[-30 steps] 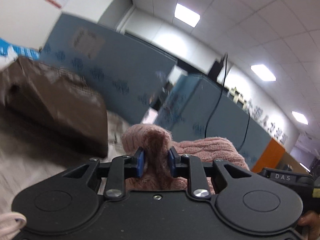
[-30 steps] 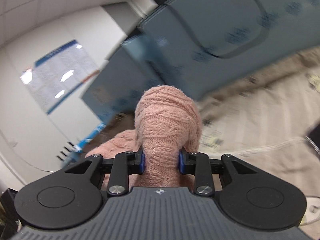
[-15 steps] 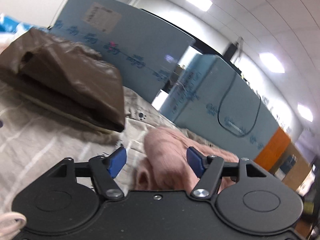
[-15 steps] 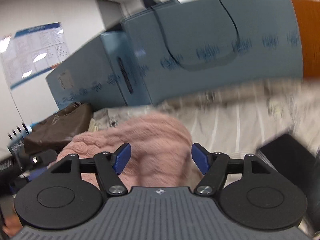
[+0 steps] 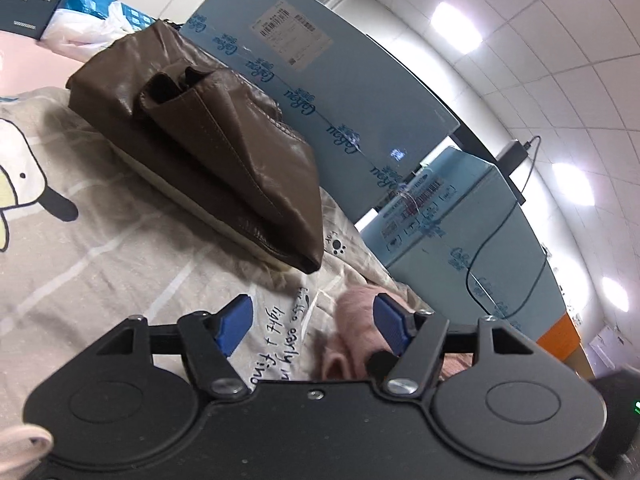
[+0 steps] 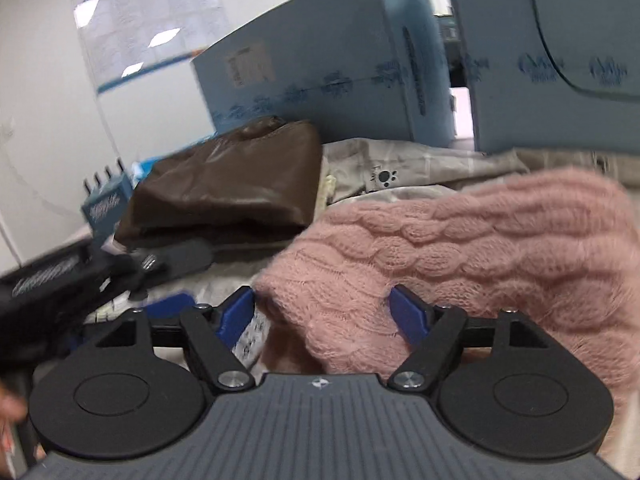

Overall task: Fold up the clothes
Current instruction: 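Lift the sweater off the stack and carry it onto the open bedspread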

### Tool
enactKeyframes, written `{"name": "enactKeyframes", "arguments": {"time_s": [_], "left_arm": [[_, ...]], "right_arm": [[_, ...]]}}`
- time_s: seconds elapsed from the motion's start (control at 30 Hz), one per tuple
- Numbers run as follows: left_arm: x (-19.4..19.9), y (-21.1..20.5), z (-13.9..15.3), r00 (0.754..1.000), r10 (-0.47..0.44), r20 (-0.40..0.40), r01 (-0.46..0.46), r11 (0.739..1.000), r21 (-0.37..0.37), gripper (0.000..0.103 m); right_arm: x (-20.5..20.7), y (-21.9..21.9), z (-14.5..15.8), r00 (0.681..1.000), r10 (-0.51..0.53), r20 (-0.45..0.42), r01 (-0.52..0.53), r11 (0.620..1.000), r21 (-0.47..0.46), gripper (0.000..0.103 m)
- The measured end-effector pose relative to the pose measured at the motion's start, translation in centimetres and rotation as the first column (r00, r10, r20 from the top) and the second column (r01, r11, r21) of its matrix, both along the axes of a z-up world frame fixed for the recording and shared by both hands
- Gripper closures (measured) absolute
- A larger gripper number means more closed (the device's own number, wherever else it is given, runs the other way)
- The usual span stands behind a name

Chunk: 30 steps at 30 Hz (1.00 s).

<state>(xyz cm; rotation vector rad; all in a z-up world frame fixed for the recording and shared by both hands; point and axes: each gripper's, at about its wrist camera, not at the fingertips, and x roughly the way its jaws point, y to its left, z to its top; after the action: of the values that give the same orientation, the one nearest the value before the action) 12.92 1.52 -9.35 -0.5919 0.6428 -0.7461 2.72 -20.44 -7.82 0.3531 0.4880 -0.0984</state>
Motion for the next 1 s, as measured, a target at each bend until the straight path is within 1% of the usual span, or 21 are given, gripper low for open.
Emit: {"name": "enactKeyframes", "arguments": {"time_s": [0.07,0.1,0.13,0.17,0.3,0.4,0.53,0.57,0.6,0.63,0.67,0.7,0.73,0.87,0.93,1.0], "left_arm": [[-0.1,-0.3,0.0,1.0,-0.012,0.002,0.012,1.0,0.0,0.036],[-0.1,-0.4,0.0,1.0,-0.018,0.003,0.018,1.0,0.0,0.036],[-0.1,-0.7,0.0,1.0,-0.027,0.002,0.027,1.0,0.003,0.036],[-0.2,-1.1,0.0,0.999,-0.037,0.001,0.037,0.999,0.007,0.036],[-0.5,-2.9,-0.2,0.996,-0.092,-0.006,0.092,0.995,0.049,0.036],[-0.7,-4.1,-0.3,0.993,-0.116,0.0,0.116,0.988,0.106,0.037],[-1.0,-5.8,-0.4,0.988,-0.151,0.02,0.146,0.974,0.173,0.04],[-1.1,-6.2,-0.4,0.986,-0.166,0.025,0.158,0.969,0.187,0.042],[-1.3,-6.7,-0.4,0.982,-0.184,0.036,0.172,0.963,0.207,0.05],[-1.6,-7.2,-0.4,0.978,-0.203,0.049,0.187,0.955,0.229,0.056],[-1.9,-7.7,-0.4,0.973,-0.223,0.061,0.201,0.947,0.251,0.058],[-2.2,-8.2,-0.4,0.968,-0.238,0.076,0.209,0.939,0.275,0.069],[-2.5,-8.5,-0.3,0.965,-0.245,0.091,0.209,0.934,0.291,0.075],[-3.0,-8.7,-0.1,0.961,-0.239,0.139,0.188,0.934,0.305,0.078],[-3.0,-8.6,0.0,0.962,-0.23,0.15,0.177,0.937,0.301,0.082],[-3.0,-8.6,0.2,0.962,-0.222,0.162,0.166,0.939,0.302,0.084]], "right_arm": [[-0.4,-0.7,-0.4,0.999,-0.026,0.021,0.026,0.999,0.037,0.06],[-0.6,-1.0,-0.6,0.999,-0.034,0.027,0.033,0.999,0.04,0.066],[-0.8,-1.4,-0.7,0.999,-0.041,0.033,0.039,0.998,0.045,0.078],[-1.1,-1.8,-0.8,0.998,-0.045,0.043,0.042,0.997,0.058,0.085],[-2.3,-3.1,-0.4,0.994,-0.053,0.095,0.04,0.991,0.13,0.087],[-3.2,-3.5,0.3,0.988,-0.07,0.137,0.049,0.988,0.148,0.087],[-4.7,-4.1,1.2,0.977,-0.098,0.19,0.067,0.984,0.163,0.087],[-4.9,-4.1,1.3,0.975,-0.105,0.197,0.074,0.985,0.158,0.087],[-5.2,-4.2,1.5,0.972,-0.111,0.205,0.081,0.985,0.153,0.087],[-5.4,-4.2,1.6,0.97,-0.117,0.211,0.087,0.985,0.147,0.087],[-5.5,-4.2,1.8,0.969,-0.122,0.213,0.094,0.986,0.139,0.087],[-5.7,-4.1,2.0,0.968,-0.129,0.216,0.102,0.986,0.133,0.087],[-5.8,-4.1,2.1,0.966,-0.138,0.221,0.112,0.986,0.126,0.087],[-7.0,-4.6,3.0,0.952,-0.179,0.25,0.16,0.982,0.097,0.087],[-7.8,-4.9,3.6,0.94,-0.204,0.275,0.185,0.978,0.091,0.087],[-8.9,-5.5,4.4,0.923,-0.236,0.303,0.222,0.972,0.083,0.088]]}}
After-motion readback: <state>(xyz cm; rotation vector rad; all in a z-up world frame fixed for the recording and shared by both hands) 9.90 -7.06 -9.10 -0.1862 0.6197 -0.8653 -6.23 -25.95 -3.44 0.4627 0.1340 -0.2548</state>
